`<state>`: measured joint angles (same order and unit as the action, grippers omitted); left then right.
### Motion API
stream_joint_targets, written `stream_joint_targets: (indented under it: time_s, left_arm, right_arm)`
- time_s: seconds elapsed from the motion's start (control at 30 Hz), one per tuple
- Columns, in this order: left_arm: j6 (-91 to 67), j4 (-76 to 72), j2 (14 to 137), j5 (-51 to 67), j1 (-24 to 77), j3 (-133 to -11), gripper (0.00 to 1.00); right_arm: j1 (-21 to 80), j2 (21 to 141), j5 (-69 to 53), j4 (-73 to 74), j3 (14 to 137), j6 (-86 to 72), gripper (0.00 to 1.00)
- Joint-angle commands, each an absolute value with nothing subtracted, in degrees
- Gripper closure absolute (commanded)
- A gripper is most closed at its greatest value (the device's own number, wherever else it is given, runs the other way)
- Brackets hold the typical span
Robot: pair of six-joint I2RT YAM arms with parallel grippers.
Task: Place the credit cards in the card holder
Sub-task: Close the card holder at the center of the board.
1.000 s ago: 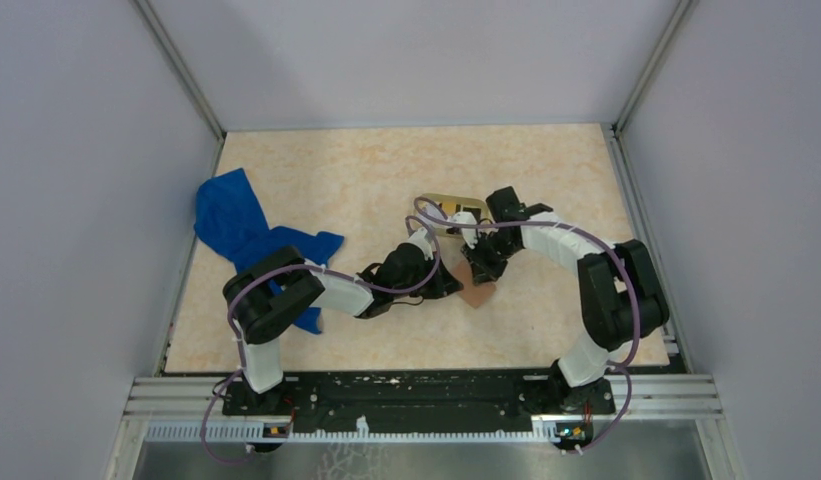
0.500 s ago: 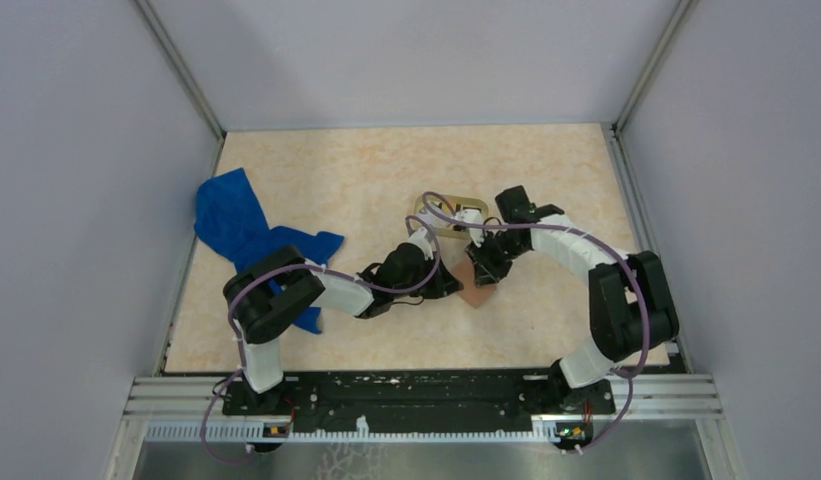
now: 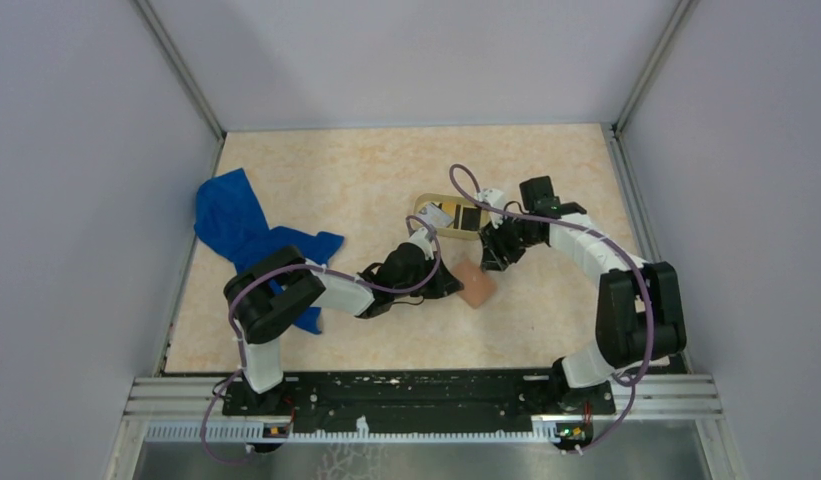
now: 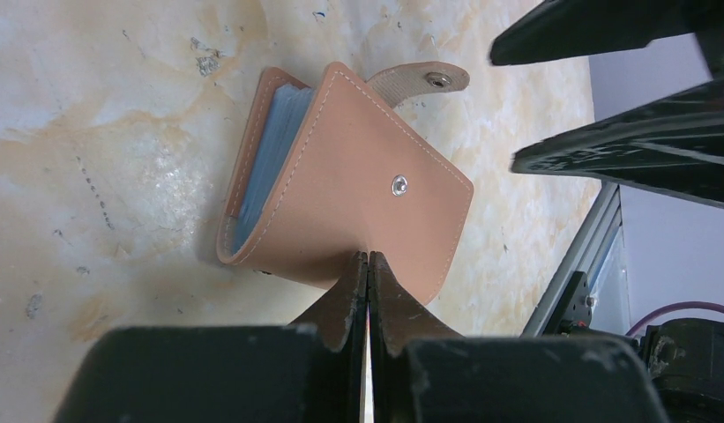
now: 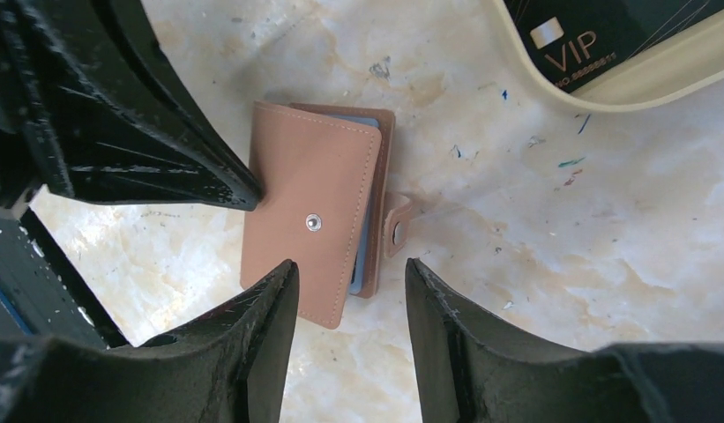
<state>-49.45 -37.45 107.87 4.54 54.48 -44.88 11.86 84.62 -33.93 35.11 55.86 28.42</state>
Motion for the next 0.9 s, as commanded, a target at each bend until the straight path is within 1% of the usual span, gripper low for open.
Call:
stream_joint_targets:
  time_s: [0.0,0.17,0.3,0.53,0.73,0.8,0.87]
  left_arm:
    - [-48.52,-36.56,109.47,4.83,54.32,-45.77,0.97]
    - [-48.53,-36.54,109.72,4.98,54.32,-45.98,0.97]
    - [-48.53,-36.61,109.67,5.08,54.32,-45.85,0.97]
    - [-48.63,-36.91,109.62,5.09,54.31,-45.54,0.97]
    - [-48.69,-37.17,109.51,5.01,54.32,-45.24,0.97]
    - [-48.69,-37.26,109.47,4.92,54.32,-45.13,0.97]
    - [-48.71,-37.27,109.42,4.92,54.32,-45.15,0.97]
  right_arm:
    - [11.70,87.27,-34.16,33.82,57.71,27.13,0.53]
    - [11.75,88.81,-33.32,33.46,58.05,26.91,0.61]
    - [11.69,90.28,-32.50,32.87,58.68,26.17,0.71]
    - [11.71,90.43,-30.89,30.83,58.73,24.86,0.75]
    - [11.77,89.75,-30.70,28.92,58.49,23.66,0.76]
    - [11.71,90.05,-30.84,29.15,58.75,23.58,0.80]
    - [11.69,90.09,-31.15,29.43,58.81,23.72,0.82]
